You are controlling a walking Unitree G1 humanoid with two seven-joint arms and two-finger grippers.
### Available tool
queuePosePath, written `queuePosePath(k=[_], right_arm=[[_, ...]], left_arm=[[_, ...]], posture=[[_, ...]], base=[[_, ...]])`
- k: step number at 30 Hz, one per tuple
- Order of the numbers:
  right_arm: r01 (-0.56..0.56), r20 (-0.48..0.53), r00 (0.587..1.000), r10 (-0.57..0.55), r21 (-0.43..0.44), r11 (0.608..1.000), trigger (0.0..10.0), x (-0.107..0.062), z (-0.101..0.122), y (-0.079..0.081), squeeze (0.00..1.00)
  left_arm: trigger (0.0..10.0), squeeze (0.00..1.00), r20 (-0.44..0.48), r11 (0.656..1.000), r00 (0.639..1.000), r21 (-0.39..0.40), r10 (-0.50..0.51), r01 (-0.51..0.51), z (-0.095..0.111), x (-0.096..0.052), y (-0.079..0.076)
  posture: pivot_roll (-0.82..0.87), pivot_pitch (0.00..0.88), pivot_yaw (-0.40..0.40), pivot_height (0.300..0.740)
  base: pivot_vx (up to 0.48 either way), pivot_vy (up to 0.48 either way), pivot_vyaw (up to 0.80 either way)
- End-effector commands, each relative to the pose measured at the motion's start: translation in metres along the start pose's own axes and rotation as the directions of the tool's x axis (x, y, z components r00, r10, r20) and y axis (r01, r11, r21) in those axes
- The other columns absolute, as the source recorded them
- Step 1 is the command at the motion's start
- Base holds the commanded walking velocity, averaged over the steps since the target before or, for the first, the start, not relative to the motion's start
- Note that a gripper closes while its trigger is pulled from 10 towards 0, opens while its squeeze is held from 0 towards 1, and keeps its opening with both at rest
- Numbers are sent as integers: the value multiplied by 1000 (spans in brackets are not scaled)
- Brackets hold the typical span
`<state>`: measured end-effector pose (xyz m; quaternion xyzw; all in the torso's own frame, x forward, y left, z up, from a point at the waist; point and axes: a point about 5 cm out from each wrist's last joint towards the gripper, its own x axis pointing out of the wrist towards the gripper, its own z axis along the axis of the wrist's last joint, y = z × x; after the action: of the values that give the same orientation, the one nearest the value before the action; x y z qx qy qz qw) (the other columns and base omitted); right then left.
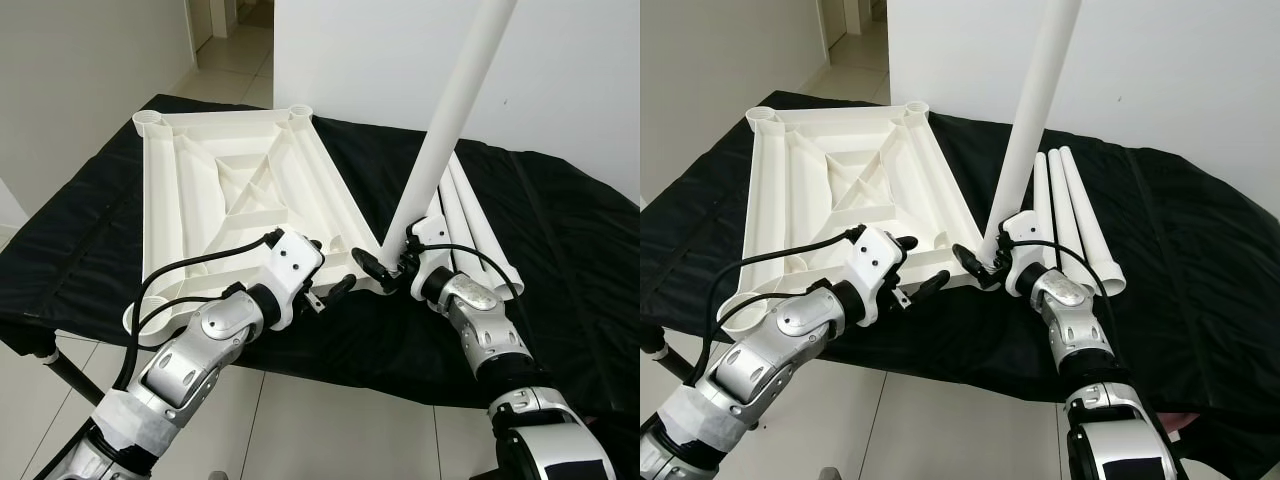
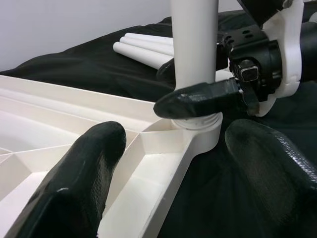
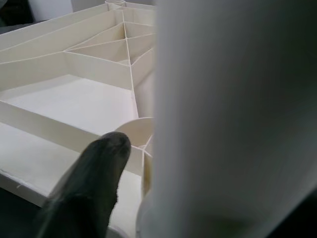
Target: Building children table
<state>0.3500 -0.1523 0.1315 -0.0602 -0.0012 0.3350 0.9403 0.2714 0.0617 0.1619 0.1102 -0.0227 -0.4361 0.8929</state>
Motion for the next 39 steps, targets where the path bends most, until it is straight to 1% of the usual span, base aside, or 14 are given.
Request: queuePosePath(k=[1,2,10,11,13,14,17,25,27,29,30,33,35,39], right_arm=[[-33,-19,999,33,-4,999,431,3,-2,2,0],[-33,-30,999,33,5,999,0,4,-4,0,0],[-38,-55,998,39,22,999,0,0,-10,-6,0],[-32,-58,998,34,28,999,1843,-1,-11,-7,0],[-30,-59,998,32,31,999,1843,-1,-11,-7,0],[2,-53,999,0,43,999,10000,-2,-13,-8,0],[103,-51,994,-100,72,992,10000,-4,-20,-6,0],[236,-44,971,-233,76,969,10000,-4,-23,-2,0],[342,-36,940,-341,136,930,10000,-4,-26,7,0],[342,-36,940,-341,136,930,10000,-4,-26,7,0],[429,-45,903,-428,183,885,10000,-3,-28,21,0],[429,-45,903,-428,183,885,10000,-3,-28,21,0],[462,-58,887,-459,176,869,10000,-3,-29,29,0],[572,-96,820,-564,161,804,10000,-7,-33,46,0]], left_arm=[[10000,0,4,978,978,0,-211,211,1,-2,-15],[10000,0,4,978,978,0,-211,211,1,-2,-15],[10000,0,2,978,978,0,-208,208,1,-2,-14],[10000,0,3,978,978,0,-207,207,1,-2,-13],[10000,0,3,978,978,0,-207,207,1,-2,-13],[10000,0,3,979,979,-1,-205,205,1,-3,-13],[10000,0,1,979,979,-5,-202,202,0,-3,-14],[10000,0,-1,980,980,-4,-199,199,0,-3,-14],[10000,0,-1,980,980,-6,-199,199,0,-4,-14],[10000,0,-1,980,980,-6,-199,199,0,-4,-14],[10000,0,-2,980,980,-8,-200,200,-1,-3,-14],[10000,0,-2,980,980,-8,-200,200,-1,-3,-14],[10000,0,-2,980,980,-8,-200,200,-1,-3,-13],[10000,0,-1,979,979,-10,-202,202,-1,-2,-13]], posture=[[16,0,-45,740],[19,0,-47,740],[21,0,-46,740],[17,0,-45,740],[17,0,-45,740],[16,0,-45,740],[17,0,-54,740],[10,0,-52,740],[4,0,-50,740],[4,0,-50,740],[-1,0,-51,740],[-1,0,-51,740],[-6,0,-49,740],[-16,0,-40,740]], base=[[0,0,0],[0,0,0],[0,0,0],[0,0,0],[0,0,0],[0,0,0],[0,0,0],[0,0,0],[0,0,0],[0,0,0],[0,0,0],[0,0,0],[0,0,0],[0,0,0]])
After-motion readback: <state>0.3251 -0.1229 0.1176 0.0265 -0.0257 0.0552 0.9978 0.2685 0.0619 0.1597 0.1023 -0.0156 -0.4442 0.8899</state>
